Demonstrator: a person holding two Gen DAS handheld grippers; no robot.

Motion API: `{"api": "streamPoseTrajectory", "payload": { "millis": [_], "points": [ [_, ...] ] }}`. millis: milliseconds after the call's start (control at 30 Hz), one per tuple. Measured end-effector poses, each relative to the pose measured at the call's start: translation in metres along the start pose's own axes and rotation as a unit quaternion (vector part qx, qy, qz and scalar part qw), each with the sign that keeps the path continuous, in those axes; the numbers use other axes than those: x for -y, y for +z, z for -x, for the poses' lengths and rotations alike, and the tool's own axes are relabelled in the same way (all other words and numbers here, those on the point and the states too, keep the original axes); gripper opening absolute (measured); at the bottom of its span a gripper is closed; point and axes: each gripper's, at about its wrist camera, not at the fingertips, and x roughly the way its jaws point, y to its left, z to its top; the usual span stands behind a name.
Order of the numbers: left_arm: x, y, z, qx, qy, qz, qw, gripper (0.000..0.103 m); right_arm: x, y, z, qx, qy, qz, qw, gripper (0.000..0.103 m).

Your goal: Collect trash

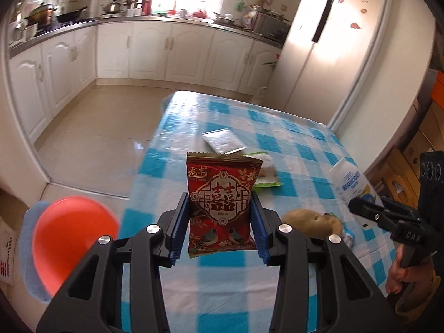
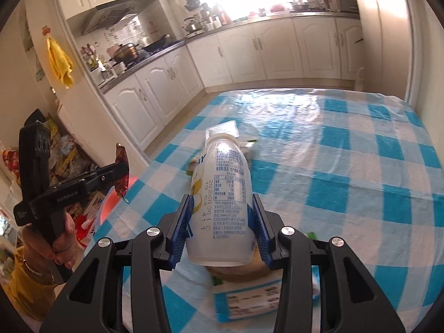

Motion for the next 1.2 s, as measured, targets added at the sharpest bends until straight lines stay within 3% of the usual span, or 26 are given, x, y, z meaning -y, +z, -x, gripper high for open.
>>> {"api": "streamPoseTrajectory", "payload": {
  "millis": [200, 467, 867, 1200],
  "points": [
    [-0.057, -0.023, 0.031, 0.007, 0.053, 0.041, 0.9977, 0.043, -0.049, 0.011, -0.024, -0.023, 0.042, 0.034, 0.998, 0.044],
    [-0.127, -0.048, 0.054, 0.006, 0.122, 0.105, 0.9869, 0.044, -0.124, 0.020, -0.071, -0.069, 0.100, 0.083, 0.989, 0.044],
    [-0.174, -0.069, 0.043, -0.017, 0.146, 0.148, 0.9780, 0.044, -0.204, 0.017, -0.142, -0.129, 0.147, 0.137, 0.971, 0.044],
    [-0.183, -0.073, 0.027, -0.034, 0.153, 0.157, 0.9751, 0.044, -0.224, 0.013, -0.176, -0.153, 0.157, 0.145, 0.965, 0.044]
  ]
}}
